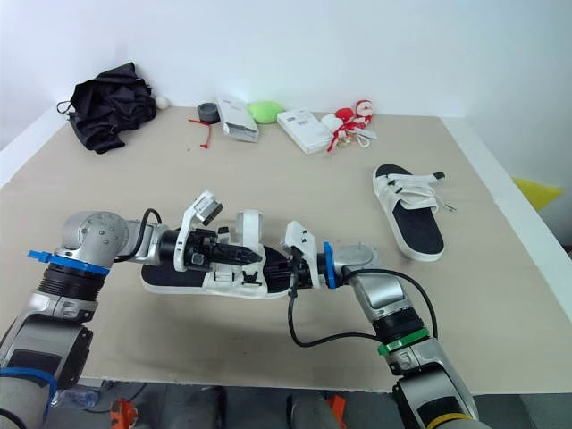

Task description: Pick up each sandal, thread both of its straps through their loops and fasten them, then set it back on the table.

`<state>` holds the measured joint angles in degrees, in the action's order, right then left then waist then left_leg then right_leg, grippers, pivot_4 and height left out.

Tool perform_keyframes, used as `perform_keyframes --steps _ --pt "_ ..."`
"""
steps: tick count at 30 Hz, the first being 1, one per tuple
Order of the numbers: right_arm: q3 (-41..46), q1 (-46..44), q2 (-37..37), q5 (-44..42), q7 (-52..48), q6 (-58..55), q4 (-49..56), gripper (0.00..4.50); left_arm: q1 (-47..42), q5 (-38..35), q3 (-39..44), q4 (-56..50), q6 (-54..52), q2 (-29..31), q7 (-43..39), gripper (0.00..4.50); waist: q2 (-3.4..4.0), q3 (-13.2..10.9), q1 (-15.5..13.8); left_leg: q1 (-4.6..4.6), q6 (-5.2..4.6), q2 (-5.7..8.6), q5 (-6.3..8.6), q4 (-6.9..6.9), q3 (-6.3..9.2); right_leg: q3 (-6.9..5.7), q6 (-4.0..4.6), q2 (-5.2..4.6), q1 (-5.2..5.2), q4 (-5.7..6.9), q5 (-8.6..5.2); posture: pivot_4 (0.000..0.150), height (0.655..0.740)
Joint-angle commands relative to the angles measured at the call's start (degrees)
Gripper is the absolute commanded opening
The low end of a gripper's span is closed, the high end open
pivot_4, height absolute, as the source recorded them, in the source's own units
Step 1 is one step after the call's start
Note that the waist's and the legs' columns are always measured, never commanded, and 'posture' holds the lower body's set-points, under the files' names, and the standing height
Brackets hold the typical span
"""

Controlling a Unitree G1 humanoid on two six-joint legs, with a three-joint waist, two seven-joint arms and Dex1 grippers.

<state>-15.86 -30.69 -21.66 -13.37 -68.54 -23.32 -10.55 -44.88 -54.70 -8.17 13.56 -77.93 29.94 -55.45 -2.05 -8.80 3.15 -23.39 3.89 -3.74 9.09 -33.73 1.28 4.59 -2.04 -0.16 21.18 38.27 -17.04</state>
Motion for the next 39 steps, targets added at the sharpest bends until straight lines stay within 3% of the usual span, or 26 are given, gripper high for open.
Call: perform_keyframes --steps 1,27,35,39 --pt "-3.2 2.75 -0.24 3.02 1.78 -1.93 -4.97 0.0 -1.27 1.48 0.85 0.15 1.13 -0.54 -1.6 0.03 0.0 0.0 0.0 0.0 0.0 0.0 0.0 0.0 0.01 0.0 0.0 0.0 0.0 0.0 0.0 0.15 0.738" --pt "-3.71 3.09 -0.39 3.44 1.46 -1.64 -4.69 0.0 0.38 7.53 -0.08 -3.49 3.04 -2.31 -3.64 0.03 0.0 0.01 -0.03 0.01 -0.01 0.01 -0.01 -0.01 0.01 0.0 -0.01 0.0 -0.03 0.0 0.01 0.15 0.738" --pt "-3.87 2.15 -0.66 3.81 1.04 -1.14 -5.75 0.0 0.49 5.83 0.88 -5.18 -0.01 -2.55 -4.03 0.03 0.0 0.0 -0.03 0.01 -0.02 0.01 -0.01 -0.02 0.01 0.01 -0.02 0.0 -0.03 0.0 0.02 0.15 0.738" --pt "-4.05 2.25 -0.69 3.85 0.96 -0.91 -5.76 0.0 2.52 7.7 -2.53 -8.11 1.21 -0.28 -5.65 0.03 0.01 0.0 0.1 0.01 -0.01 0.01 -0.01 -0.02 0.0 0.03 -0.02 0.0 -0.02 0.0 0.02 0.15 0.738"
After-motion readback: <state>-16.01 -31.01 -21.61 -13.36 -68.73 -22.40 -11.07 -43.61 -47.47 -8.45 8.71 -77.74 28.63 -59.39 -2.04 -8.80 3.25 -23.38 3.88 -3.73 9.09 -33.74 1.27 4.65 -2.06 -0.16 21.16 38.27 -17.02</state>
